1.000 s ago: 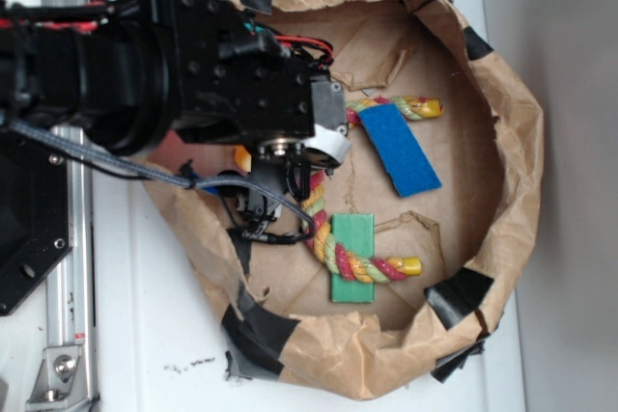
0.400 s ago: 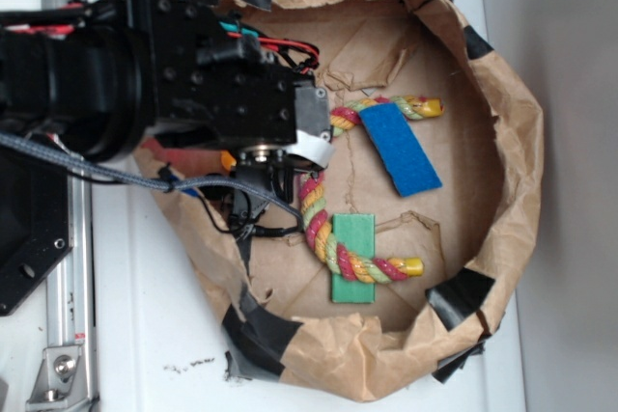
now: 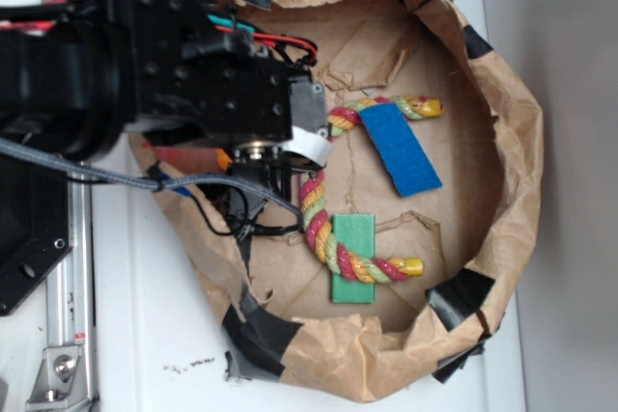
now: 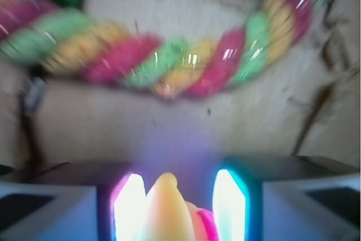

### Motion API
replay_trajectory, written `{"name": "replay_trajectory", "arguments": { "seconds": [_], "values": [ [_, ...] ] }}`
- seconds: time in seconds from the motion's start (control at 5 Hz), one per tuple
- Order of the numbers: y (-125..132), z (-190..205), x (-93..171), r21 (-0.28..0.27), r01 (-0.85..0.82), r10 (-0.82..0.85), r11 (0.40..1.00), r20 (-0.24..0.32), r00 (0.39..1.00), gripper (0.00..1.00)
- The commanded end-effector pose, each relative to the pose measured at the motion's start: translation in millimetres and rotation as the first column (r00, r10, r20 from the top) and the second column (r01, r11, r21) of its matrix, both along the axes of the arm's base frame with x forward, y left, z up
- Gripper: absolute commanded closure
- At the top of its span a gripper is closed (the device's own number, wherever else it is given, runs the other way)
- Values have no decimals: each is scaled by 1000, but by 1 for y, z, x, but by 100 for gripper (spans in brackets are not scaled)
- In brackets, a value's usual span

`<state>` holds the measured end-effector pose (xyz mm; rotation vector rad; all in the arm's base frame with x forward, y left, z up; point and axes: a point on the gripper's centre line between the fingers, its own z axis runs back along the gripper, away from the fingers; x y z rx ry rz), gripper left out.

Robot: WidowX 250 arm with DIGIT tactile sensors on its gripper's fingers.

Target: Grab the yellow duck.

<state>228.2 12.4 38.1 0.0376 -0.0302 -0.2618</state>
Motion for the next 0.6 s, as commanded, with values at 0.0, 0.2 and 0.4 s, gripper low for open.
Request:
{"name": "replay_trajectory", "arguments": {
  "seconds": [0.0, 0.2, 0.4],
  "values": [
    [-27, 112, 74, -9, -81, 81, 997, 187, 979, 100],
    [-28, 114, 72, -57, -99, 106, 993, 140, 984, 100],
    [-27, 110, 62, -85, -124, 129, 989, 60, 990, 100]
  ]
}}
